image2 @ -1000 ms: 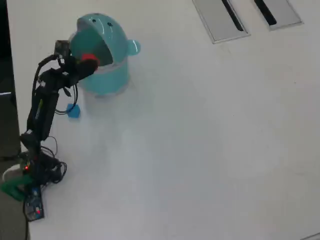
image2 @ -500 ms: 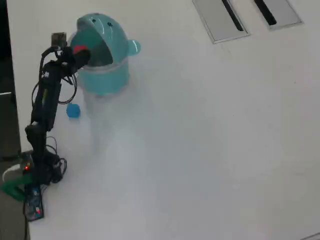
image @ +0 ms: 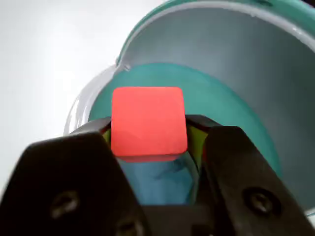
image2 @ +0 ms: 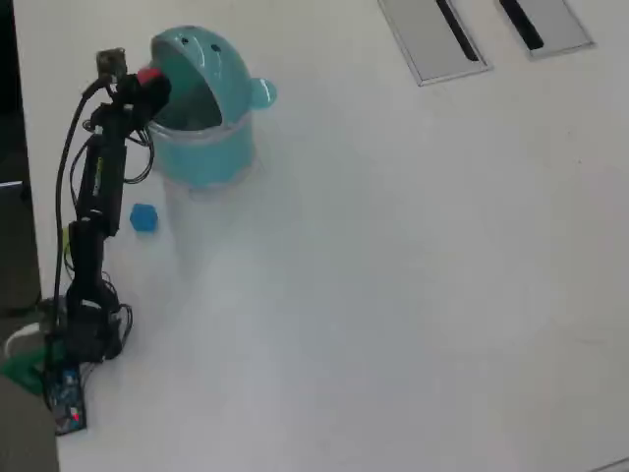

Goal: Grasp RGB lego blocks and put them in the bin one by one.

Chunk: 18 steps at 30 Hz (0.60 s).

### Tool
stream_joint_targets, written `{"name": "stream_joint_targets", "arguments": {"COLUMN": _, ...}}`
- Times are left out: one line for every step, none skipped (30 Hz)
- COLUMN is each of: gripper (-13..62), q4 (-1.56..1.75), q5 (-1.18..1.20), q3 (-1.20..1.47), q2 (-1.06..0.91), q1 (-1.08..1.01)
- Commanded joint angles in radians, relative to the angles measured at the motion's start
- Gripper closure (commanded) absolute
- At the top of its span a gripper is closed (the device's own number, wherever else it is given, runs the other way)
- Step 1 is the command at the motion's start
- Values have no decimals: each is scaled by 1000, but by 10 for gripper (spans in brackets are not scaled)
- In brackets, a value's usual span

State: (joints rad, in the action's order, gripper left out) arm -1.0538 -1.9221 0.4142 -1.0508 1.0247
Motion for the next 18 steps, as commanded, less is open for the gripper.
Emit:
{"name": "stream_joint_targets", "arguments": {"gripper": 297, "q4": 12, "q5": 11, "q3": -98, "q2": -20, "q1": -8}}
{"name": "stream_joint_targets", "arguments": {"gripper": 294, "q4": 6, "q5": 11, "q3": -98, "q2": -20, "q1": -8}}
{"name": "stream_joint_targets", "arguments": {"gripper": 294, "q4": 6, "q5": 11, "q3": -98, "q2": -21, "q1": -8}}
{"name": "stream_joint_targets", "arguments": {"gripper": 294, "q4": 5, "q5": 11, "q3": -100, "q2": -21, "q1": -9}}
{"name": "stream_joint_targets", "arguments": {"gripper": 294, "q4": 6, "q5": 11, "q3": -100, "q2": -23, "q1": -12}}
{"name": "stream_joint_targets", "arguments": {"gripper": 294, "q4": 5, "q5": 11, "q3": -100, "q2": -25, "q1": -14}}
{"name": "stream_joint_targets", "arguments": {"gripper": 294, "q4": 0, "q5": 11, "q3": -100, "q2": -26, "q1": -15}}
{"name": "stream_joint_targets", "arguments": {"gripper": 294, "q4": -5, "q5": 11, "q3": -100, "q2": -28, "q1": -15}}
{"name": "stream_joint_targets", "arguments": {"gripper": 294, "q4": -6, "q5": 11, "q3": -100, "q2": -28, "q1": -15}}
{"name": "stream_joint_targets", "arguments": {"gripper": 294, "q4": -6, "q5": 11, "q3": -100, "q2": -28, "q1": -15}}
{"name": "stream_joint_targets", "arguments": {"gripper": 294, "q4": -6, "q5": 11, "q3": -100, "q2": -28, "q1": -15}}
{"name": "stream_joint_targets", "arguments": {"gripper": 294, "q4": -6, "q5": 9, "q3": -100, "q2": -28, "q1": -17}}
{"name": "stream_joint_targets", "arguments": {"gripper": 294, "q4": -6, "q5": 9, "q3": -101, "q2": -34, "q1": -20}}
{"name": "stream_joint_targets", "arguments": {"gripper": 294, "q4": -6, "q5": 9, "q3": -103, "q2": -37, "q1": -25}}
{"name": "stream_joint_targets", "arguments": {"gripper": 292, "q4": -6, "q5": 9, "q3": -129, "q2": -38, "q1": -48}}
{"name": "stream_joint_targets", "arguments": {"gripper": 271, "q4": -6, "q5": 6, "q3": -132, "q2": -38, "q1": -63}}
{"name": "stream_joint_targets", "arguments": {"gripper": 270, "q4": -6, "q5": 0, "q3": -137, "q2": -38, "q1": -69}}
{"name": "stream_joint_targets", "arguments": {"gripper": 257, "q4": -6, "q5": -17, "q3": -149, "q2": -38, "q1": -84}}
